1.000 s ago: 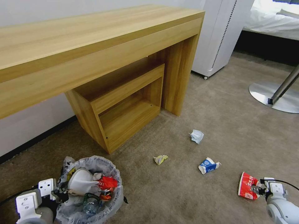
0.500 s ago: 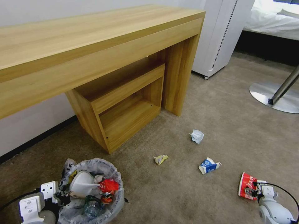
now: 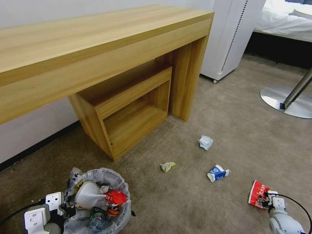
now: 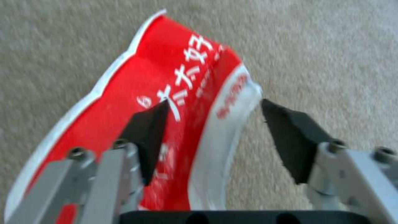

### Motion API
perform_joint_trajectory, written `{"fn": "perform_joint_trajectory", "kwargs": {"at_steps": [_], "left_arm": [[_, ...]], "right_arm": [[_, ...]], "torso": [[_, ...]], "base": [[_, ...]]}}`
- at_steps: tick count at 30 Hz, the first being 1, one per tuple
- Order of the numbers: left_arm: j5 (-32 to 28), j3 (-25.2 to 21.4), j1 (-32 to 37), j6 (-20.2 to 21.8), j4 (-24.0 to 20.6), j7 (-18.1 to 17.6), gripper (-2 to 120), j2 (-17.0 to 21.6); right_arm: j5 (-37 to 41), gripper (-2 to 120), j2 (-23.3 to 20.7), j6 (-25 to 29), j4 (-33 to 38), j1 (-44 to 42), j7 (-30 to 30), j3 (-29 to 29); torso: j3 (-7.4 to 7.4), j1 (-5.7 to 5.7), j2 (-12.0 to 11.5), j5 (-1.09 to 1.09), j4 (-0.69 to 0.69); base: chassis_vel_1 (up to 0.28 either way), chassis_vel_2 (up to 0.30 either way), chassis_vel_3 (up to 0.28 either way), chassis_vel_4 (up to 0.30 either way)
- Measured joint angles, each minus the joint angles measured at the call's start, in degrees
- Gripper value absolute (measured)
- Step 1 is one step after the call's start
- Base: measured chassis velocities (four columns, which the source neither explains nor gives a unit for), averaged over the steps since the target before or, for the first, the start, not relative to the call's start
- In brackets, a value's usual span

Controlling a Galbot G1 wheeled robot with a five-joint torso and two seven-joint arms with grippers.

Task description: Pick up the trash bin and place the garbage on the floor into it.

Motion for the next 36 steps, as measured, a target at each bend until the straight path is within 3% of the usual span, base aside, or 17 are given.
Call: {"fn": "perform_joint_trajectory", "kwargs": {"at_steps": [4, 10, 12, 14, 23, 27, 30, 31, 34, 35, 36], "left_arm": [[0.0, 0.0, 0.0, 0.0, 0.0, 0.1, 0, 0.0], [-0.1, -0.4, 0.2, -0.2, 0.0, 0.1, 0, 0.6], [-0.1, -0.5, 0.3, -0.2, 0.0, 0.1, 0, 0.6], [-0.1, -0.6, 0.3, -0.4, 0.0, 0.1, 0, 0.7], [0.3, -0.6, 0.1, -0.6, 0.0, 0.4, 0, 0.9], [-2.9, -2.3, -1.0, -0.7, 0.0, 0.1, 0, 2.6], [-7.5, -4.9, -1.6, -0.9, 0.0, -1.2, 0, 4.8], [-7.5, -4.9, -1.6, -0.9, 0.0, -1.2, 0, 4.8], [-9.5, -4.7, -2.2, -1.0, 0.0, -1.2, 0, 5.2], [-9.5, -4.7, -2.2, -1.0, 0.0, -1.2, 0, 5.2], [-10.7, -4.3, -2.6, -0.9, 0.0, -0.8, 0, 5.2]], "right_arm": [[0.2, 45, -0.2, 0.4, 0.4, 0.1, 0.0, -0.3], [0.3, 20, -0.7, 0.9, 1.8, -0.4, -0.4, -0.2], [0.3, 18, -0.8, 1.0, 1.9, -0.5, -0.5, -0.2], [0.3, 5, -0.8, 1.6, 1.5, -0.5, -0.8, -0.2], [1.6, 0, -0.9, 3.0, 1.9, -0.5, -2.2, 0.4], [6.8, 0, -1.7, 6.3, 10.1, -1.5, -6.9, 3.4], [15.1, 0, -3.1, 13.4, 18.2, -1.1, -15.9, 5.7], [15.1, 0, -3.1, 13.4, 18.2, -1.1, -15.9, 5.7], [22.8, 0, -5.2, 22.6, 24.9, 1.3, -27.8, 4.9], [22.8, 0, -5.2, 22.6, 24.9, 1.3, -27.8, 4.9], [25.4, 0, -6.6, 24.7, 28.9, 2.6, -32.1, 3.5]], "torso": [[0.00, 0.00, 0.0, 0.00, 0.00], [0.00, 0.00, 0.0, 0.00, 0.00], [0.00, 0.00, 0.0, 0.00, 0.00], [0.00, 0.00, 0.0, 0.00, 0.00], [0.00, 0.00, 0.0, 0.00, -0.01], [0.00, 0.00, 0.0, 0.01, -0.01], [0.00, 0.00, 0.0, 0.00, 0.00], [0.00, 0.00, 0.0, 0.00, 0.00], [0.00, 0.00, 0.0, -0.04, 0.00], [0.00, 0.00, 0.0, -0.04, 0.00], [0.00, 0.00, 0.0, -0.01, 0.01]], "base": [[0.000, 0.000, 0.000, 0.000], [0.000, 0.000, 0.000, 0.000], [0.000, 0.000, 0.000, 0.000], [0.000, 0.000, 0.000, 0.000], [0.000, 0.000, 0.000, 0.000], [0.000, 0.000, 0.000, 0.000], [0.000, 0.000, 0.000, 0.000], [0.000, 0.000, 0.000, 0.000], [0.000, 0.000, 0.000, 0.000], [0.000, 0.000, 0.000, 0.000], [0.000, 0.000, 0.000, 0.000]]}}
